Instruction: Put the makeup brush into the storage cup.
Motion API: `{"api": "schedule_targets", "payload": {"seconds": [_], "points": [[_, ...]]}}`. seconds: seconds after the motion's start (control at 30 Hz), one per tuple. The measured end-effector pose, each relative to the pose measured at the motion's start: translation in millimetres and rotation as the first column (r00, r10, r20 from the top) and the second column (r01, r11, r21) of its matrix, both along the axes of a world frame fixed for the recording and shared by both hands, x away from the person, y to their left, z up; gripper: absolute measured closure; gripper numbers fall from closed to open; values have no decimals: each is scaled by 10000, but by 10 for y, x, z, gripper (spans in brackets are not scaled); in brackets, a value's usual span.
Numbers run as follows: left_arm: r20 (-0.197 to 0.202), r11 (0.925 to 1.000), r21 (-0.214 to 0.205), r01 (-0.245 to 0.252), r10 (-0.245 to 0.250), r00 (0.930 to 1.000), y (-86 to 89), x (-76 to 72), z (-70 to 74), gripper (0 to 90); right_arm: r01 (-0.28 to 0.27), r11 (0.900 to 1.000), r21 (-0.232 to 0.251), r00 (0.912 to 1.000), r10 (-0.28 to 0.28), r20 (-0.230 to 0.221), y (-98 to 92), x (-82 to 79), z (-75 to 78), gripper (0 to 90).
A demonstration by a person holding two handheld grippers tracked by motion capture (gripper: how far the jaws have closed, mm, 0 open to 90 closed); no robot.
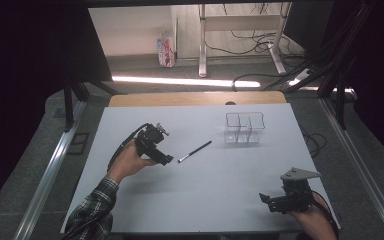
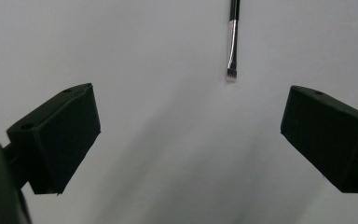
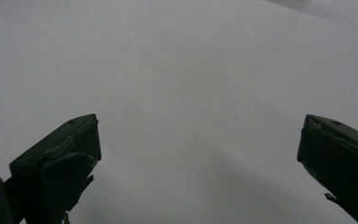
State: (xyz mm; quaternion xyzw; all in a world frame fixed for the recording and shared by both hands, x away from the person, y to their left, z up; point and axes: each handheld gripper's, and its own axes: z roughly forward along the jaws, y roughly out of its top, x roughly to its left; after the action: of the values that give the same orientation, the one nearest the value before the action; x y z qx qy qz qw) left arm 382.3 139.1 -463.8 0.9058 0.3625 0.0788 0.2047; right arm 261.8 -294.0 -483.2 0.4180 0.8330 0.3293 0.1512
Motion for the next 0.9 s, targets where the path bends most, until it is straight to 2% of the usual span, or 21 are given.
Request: {"api": "schedule_targets", "payload": {"seconds": [0.17,0.2,0.33,0.9], "points": [[-152,9996,240,144,-140,9998,-91,50,-19,57,-13,10000,1,10000,13,-10,0,-1,0,0],[-163,9988,411,269,-263,9995,-105,70,-16,57,-14,10000,7,10000,14,-17,0,-1,0,0],[-135,9981,523,332,-326,9994,-178,117,-20,66,-12,10000,4,10000,12,-64,1,-1,-2,0],[-29,9934,750,871,-871,9962,-521,265,-12,164,-90,10000,28,9999,90,-138,2,-3,-5,0]]}}
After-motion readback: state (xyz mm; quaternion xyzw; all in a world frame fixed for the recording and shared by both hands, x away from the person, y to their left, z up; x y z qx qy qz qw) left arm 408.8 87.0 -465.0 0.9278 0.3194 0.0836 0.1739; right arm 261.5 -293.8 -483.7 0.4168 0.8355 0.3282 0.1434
